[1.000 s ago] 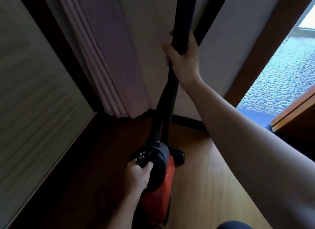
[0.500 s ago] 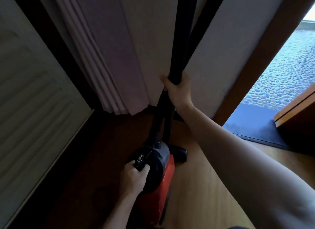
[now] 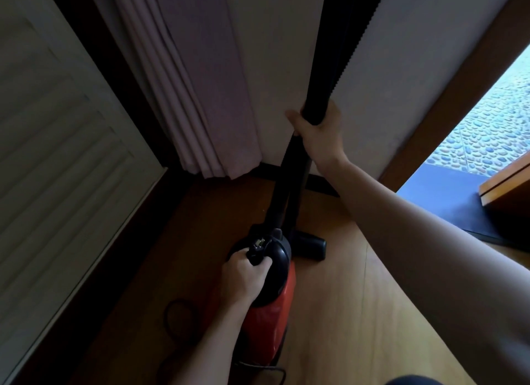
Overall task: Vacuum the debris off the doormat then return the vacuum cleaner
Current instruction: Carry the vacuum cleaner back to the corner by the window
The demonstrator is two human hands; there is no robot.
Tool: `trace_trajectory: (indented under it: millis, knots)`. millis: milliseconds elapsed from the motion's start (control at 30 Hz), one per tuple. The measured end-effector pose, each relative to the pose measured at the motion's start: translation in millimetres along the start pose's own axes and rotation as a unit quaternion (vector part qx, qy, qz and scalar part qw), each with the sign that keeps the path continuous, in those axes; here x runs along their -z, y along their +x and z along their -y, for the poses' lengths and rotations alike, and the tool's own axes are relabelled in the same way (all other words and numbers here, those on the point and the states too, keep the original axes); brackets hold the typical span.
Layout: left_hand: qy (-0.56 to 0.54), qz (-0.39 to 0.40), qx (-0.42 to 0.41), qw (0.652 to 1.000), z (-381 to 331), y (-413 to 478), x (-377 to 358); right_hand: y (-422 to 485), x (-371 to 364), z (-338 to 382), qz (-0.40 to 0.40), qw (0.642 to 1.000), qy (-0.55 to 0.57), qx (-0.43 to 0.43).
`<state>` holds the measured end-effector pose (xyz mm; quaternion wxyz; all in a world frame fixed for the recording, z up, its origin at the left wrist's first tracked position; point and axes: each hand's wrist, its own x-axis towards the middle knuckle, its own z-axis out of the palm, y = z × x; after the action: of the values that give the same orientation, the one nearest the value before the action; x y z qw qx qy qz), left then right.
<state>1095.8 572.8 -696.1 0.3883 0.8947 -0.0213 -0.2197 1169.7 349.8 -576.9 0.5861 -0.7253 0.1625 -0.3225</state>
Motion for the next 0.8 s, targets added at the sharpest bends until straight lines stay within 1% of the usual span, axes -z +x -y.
trace_trajectory:
  millis: [100, 200, 267, 367, 467, 667, 800]
  knots:
    - [-0.009, -0.012, -0.063, 0.998, 9, -5, -2, -1, 0, -10, 0.001, 1.000, 0.002, -0.013]
    - [-0.012, -0.040, -0.112, 0.993, 24, -14, -4, -4, -3, -20, -0.003, 0.999, 0.016, -0.030]
    - [-0.027, -0.053, -0.115, 0.992, 31, -12, -7, -6, -5, -24, -0.008, 0.999, 0.019, -0.040]
    - [-0.076, -0.048, -0.114, 0.989, 32, -5, -14, -7, -7, -28, -0.023, 0.999, 0.020, -0.037]
    - [-0.101, -0.051, -0.116, 0.987, 28, 0, -20, -6, -7, -28, -0.031, 0.999, 0.023, -0.034]
    - [-0.095, -0.048, -0.134, 0.985, 13, 16, -25, -2, 1, -25, -0.047, 0.998, 0.019, -0.037]
    - [-0.085, -0.050, -0.137, 0.986, 15, 17, -27, 2, 5, -28, -0.046, 0.998, 0.009, -0.037]
